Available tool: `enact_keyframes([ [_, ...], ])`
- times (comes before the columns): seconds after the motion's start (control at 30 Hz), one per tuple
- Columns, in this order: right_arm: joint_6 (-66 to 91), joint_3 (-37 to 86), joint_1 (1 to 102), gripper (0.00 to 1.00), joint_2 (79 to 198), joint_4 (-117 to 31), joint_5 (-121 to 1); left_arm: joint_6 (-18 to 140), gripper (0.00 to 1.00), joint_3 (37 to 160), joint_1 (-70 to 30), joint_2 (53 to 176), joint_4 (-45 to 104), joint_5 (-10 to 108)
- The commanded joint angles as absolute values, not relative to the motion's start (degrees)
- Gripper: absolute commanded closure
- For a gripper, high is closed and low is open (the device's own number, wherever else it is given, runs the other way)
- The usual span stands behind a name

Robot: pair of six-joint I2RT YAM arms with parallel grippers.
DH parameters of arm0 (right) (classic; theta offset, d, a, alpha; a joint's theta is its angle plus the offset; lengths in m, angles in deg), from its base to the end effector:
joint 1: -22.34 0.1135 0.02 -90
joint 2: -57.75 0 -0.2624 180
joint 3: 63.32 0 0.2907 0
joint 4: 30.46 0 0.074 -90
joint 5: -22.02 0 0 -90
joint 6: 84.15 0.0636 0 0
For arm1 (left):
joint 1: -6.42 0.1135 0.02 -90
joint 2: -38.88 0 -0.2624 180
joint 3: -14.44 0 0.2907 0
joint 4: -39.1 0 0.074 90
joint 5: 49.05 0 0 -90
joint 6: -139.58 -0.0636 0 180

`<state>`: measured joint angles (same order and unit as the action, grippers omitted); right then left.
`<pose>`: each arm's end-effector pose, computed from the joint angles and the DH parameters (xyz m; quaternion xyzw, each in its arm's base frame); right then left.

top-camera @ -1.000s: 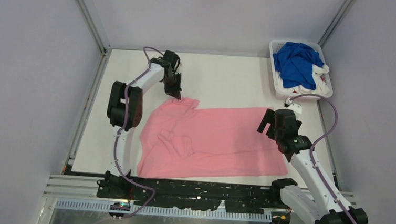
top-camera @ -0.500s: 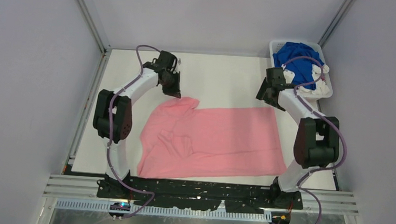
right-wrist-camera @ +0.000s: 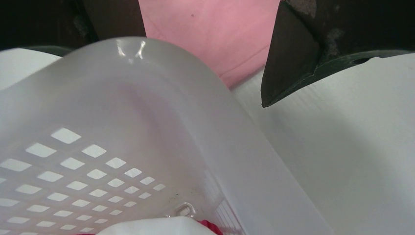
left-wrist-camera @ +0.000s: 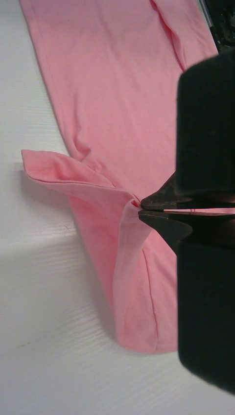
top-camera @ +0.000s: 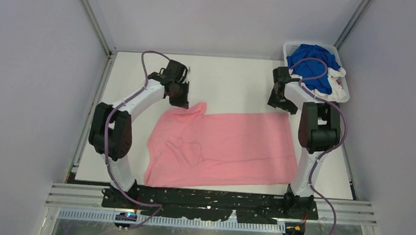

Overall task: Fold and stack the t-shirts
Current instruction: Grab the side of the flattened tshirt furthest away from the robot with both arms

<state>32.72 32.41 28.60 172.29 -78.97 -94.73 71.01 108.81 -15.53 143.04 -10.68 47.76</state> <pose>0.4550 0.0211 0.1378 0.2154 0.9304 -0.1629 0.2480 0.4054 -0.1715 0.2002 0.0200 0.9632 -0.1501 0.2222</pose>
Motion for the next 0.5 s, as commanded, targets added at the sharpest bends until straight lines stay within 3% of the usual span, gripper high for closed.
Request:
enact_keyframes([
  [0.0,32.6,35.1,28.6,0.14,174.2,-81.4,-96.4,70.9,1.00,107.4,-15.4,139.2,-7.8,46.9],
  [0.2,31.6,35.3,28.6,0.18,176.0,-82.5,-95.1,71.2,1.00,106.2,-15.5,137.7,-7.3,47.5],
  [0.47,32.8,29.0,28.6,0.34,171.8,-80.0,-95.7,71.5,1.00,104.5,-15.8,134.9,-6.8,47.6],
])
